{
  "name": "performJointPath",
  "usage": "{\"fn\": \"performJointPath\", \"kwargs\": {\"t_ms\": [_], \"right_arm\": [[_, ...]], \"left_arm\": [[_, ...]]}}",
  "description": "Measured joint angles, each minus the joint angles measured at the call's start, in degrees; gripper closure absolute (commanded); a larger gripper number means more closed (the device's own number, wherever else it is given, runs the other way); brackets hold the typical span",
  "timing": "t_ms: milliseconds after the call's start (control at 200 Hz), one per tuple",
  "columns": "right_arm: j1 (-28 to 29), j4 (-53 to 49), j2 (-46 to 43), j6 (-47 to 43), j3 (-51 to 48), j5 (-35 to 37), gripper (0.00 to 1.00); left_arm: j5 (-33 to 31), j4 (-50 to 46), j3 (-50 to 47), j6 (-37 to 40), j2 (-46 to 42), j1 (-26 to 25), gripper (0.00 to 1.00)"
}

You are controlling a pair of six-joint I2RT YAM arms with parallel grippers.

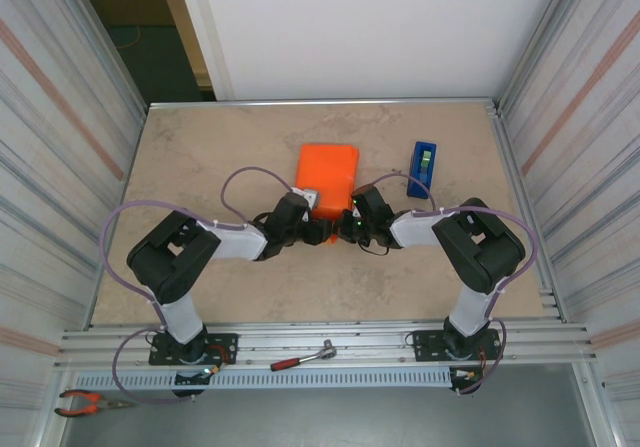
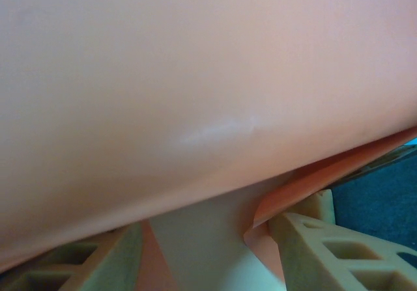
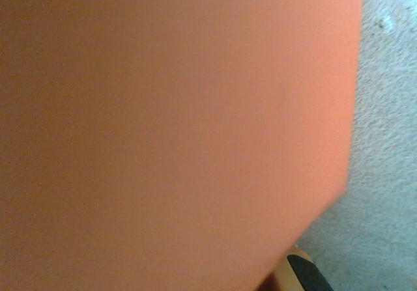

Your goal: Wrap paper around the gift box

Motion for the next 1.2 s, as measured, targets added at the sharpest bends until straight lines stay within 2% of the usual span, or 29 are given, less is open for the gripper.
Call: {"fn": "performJointPath", "kwargs": {"t_ms": [90, 276, 396, 461, 501, 531, 596, 636, 666, 757, 987, 1203], "right_arm": [[0.0, 0.0, 0.0, 0.0, 0.0, 0.0, 1.00], [-0.2, -0.6, 0.0, 0.0, 0.3, -0.2, 1.00], [-0.3, -1.2, 0.0, 0.0, 0.7, -0.7, 1.00], [-0.4, -1.5, 0.1, 0.0, 0.9, -0.9, 1.00], [-0.4, -1.6, 0.1, 0.0, 0.9, -0.9, 1.00], [-0.4, -1.7, 0.1, 0.0, 1.0, -0.9, 1.00], [-0.5, -1.7, 0.1, 0.0, 1.0, -1.0, 1.00], [-0.5, -1.7, 0.2, 0.0, 1.0, -1.1, 1.00], [-0.6, -1.7, 0.2, 0.0, 1.0, -1.1, 1.00], [-0.6, -1.7, 0.2, 0.0, 1.0, -1.2, 1.00], [-0.6, -1.6, 0.3, 0.0, 1.0, -1.4, 1.00], [-0.6, -1.6, 0.3, 0.0, 1.0, -1.4, 1.00]], "left_arm": [[0.0, 1.6, -0.9, -0.3, 0.0, 0.0, 0.40], [1.5, 0.6, -1.6, -0.4, -1.8, 0.2, 0.30], [4.7, -3.3, -1.7, 0.0, -8.4, 0.7, 0.25], [6.3, -5.2, -1.9, -0.5, -13.1, 2.3, 0.26], [7.0, -6.1, -1.9, -0.8, -16.1, 3.6, 0.30], [7.6, -6.6, -1.9, -1.5, -18.3, 4.9, 0.38], [8.7, -7.9, -1.9, -2.8, -21.2, 8.3, 0.59], [9.3, -8.7, -1.9, -3.6, -22.0, 10.7, 0.77], [9.7, -9.4, -1.9, -3.8, -22.2, 12.4, 0.87], [10.3, -11.9, -2.1, -4.7, -21.4, 16.4, 1.00], [13.2, -13.0, -4.2, -5.4, -15.5, 16.9, 1.00], [13.6, -11.6, -5.4, -5.4, -12.3, 14.1, 1.00]]}}
